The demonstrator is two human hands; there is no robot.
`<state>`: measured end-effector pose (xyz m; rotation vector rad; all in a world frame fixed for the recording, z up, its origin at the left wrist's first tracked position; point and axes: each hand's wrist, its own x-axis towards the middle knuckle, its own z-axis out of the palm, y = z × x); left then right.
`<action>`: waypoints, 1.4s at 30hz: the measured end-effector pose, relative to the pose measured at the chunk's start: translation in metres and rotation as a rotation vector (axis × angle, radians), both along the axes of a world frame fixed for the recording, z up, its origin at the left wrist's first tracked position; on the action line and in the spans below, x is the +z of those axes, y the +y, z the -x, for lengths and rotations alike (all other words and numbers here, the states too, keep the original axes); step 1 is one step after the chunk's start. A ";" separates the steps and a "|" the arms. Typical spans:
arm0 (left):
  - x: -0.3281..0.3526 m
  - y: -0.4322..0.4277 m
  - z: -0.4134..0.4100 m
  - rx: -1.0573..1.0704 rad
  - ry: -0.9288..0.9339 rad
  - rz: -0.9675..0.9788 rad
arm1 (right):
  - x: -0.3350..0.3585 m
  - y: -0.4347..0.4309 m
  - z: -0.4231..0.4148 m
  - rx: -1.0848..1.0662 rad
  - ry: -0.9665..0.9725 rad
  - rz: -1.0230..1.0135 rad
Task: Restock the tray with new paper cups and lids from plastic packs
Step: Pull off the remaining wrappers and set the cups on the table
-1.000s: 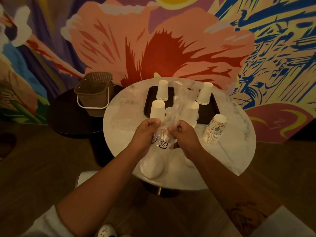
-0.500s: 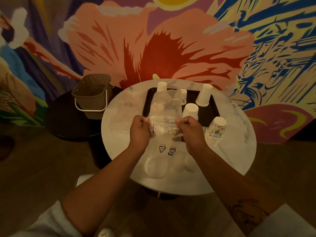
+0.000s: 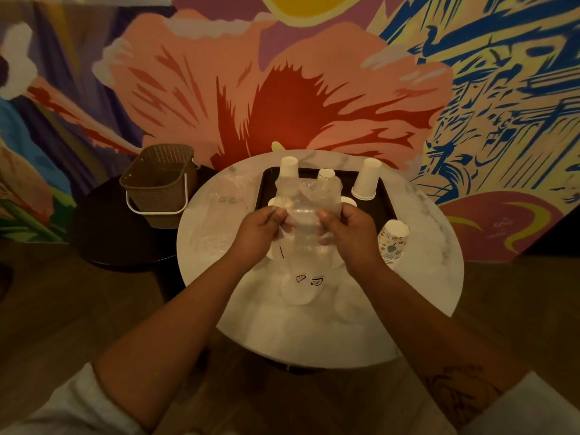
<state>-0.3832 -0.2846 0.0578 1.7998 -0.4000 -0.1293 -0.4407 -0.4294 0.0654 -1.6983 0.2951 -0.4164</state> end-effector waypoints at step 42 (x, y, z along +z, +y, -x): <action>0.041 -0.003 0.028 -0.080 0.986 0.577 | 0.048 -0.010 -0.008 0.333 0.445 -0.845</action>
